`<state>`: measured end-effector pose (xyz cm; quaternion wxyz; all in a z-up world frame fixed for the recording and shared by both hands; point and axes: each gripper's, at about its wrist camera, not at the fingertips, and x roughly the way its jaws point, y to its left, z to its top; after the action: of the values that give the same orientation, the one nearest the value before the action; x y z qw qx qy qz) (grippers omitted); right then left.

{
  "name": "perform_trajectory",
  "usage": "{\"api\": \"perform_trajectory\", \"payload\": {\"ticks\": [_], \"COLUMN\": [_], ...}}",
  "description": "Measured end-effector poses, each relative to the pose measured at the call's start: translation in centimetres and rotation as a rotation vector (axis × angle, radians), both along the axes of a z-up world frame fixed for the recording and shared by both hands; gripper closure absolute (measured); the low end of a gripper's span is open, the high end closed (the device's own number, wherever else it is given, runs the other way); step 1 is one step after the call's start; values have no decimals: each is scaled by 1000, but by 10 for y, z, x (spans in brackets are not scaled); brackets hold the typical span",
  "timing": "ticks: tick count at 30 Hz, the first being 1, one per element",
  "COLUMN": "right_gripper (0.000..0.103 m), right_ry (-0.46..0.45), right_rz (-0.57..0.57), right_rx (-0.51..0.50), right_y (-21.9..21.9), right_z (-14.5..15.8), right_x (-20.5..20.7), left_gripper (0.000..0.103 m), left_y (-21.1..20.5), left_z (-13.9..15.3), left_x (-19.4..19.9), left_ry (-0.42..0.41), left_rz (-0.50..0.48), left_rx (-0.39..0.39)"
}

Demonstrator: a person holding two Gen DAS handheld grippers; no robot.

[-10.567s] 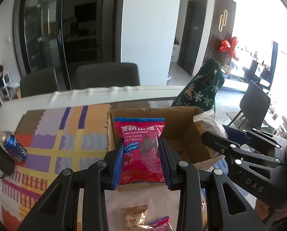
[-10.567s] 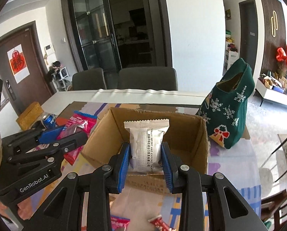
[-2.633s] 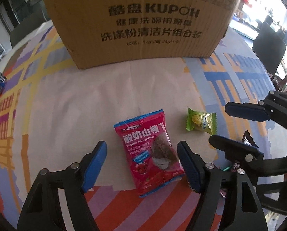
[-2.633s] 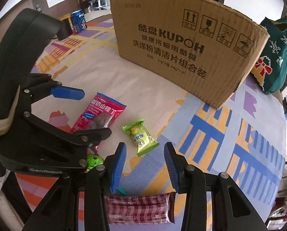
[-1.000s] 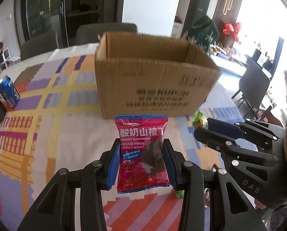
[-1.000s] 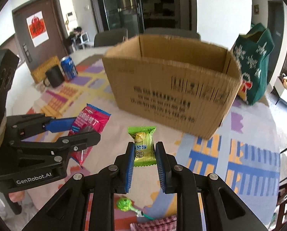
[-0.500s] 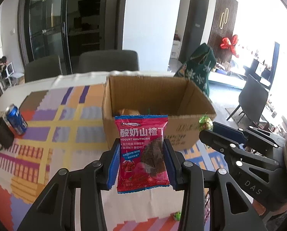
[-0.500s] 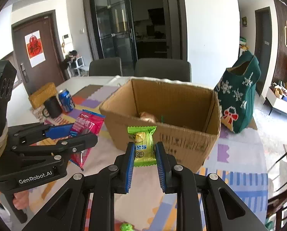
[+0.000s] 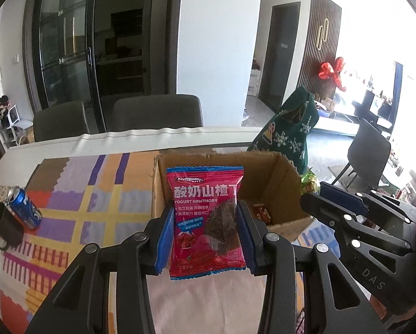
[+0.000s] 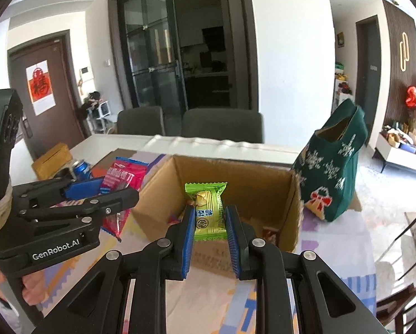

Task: Organize snacks
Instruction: 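Carry hawthorn packet and green candy over the box and open both tools, then move both open tools back to the last snacks on the table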

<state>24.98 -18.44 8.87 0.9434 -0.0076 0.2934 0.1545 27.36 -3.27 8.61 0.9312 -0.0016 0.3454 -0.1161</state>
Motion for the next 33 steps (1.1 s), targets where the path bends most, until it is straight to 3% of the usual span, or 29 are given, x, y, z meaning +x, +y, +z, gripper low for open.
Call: {"api": "perform_trajectory", "payload": {"ticks": [15, 18, 20, 21, 33], "right_gripper": [80, 79, 66, 64, 53], "right_ry": [70, 83, 94, 98, 100], "right_rz": [-66, -72, -82, -91, -144], "right_rx": [-15, -19, -27, -25, 4], "right_y": [-9, -9, -9, -9, -20], "right_z": [-12, -14, -17, -18, -20], "right_x": [49, 55, 57, 56, -3], "left_gripper": [61, 42, 38, 38, 35], "left_y": [-12, -12, -9, -8, -11], "left_z": [-16, -16, -15, -14, -14], "left_x": [58, 61, 56, 51, -26], "left_ry": [54, 50, 35, 28, -29], "left_rz": [24, 71, 84, 77, -5], "left_rx": [38, 67, 67, 65, 94]}}
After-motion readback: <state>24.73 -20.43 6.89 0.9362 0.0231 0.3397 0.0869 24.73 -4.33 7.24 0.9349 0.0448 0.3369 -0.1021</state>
